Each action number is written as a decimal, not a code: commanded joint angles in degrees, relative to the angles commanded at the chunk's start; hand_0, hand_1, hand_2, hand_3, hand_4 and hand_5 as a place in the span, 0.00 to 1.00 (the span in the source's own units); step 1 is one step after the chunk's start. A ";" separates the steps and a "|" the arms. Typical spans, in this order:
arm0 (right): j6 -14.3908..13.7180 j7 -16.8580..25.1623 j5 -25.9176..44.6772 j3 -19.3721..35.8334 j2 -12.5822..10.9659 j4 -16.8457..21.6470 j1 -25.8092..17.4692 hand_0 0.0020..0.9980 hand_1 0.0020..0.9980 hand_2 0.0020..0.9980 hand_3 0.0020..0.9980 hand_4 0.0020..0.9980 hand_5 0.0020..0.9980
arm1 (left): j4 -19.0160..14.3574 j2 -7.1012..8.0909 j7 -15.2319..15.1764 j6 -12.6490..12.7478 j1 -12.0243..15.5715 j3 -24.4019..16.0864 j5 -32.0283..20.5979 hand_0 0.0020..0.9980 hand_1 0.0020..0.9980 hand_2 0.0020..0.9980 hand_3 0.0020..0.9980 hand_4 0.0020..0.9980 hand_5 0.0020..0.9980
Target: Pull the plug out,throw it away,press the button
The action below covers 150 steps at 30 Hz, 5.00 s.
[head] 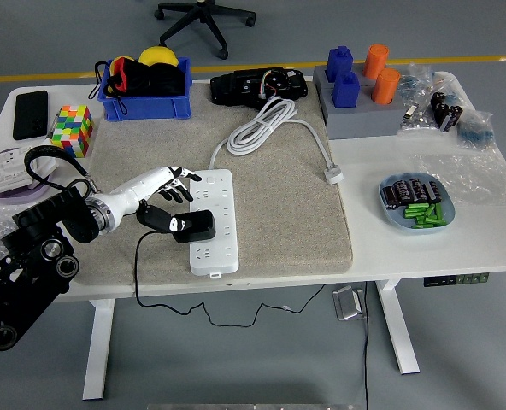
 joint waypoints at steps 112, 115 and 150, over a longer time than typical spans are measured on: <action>-0.02 0.02 0.28 -0.40 0.01 0.06 -0.01 0.75 0.70 0.71 0.72 0.77 0.63 | 14.01 -2.34 -3.54 9.54 -11.64 3.04 -0.40 0.21 0.23 0.25 0.72 0.37 0.00; -0.01 0.02 0.30 -0.46 0.00 0.03 0.01 0.75 0.70 0.71 0.72 0.77 0.63 | 15.71 -3.02 -2.15 8.85 -14.16 5.67 -1.01 0.10 0.10 0.15 0.68 0.15 0.00; -0.01 -0.01 0.45 -0.52 -0.13 -0.10 0.17 0.75 0.70 0.71 0.72 0.78 0.63 | 31.87 -9.57 2.80 6.74 -23.22 18.72 -1.70 0.07 0.06 0.12 0.71 0.05 0.00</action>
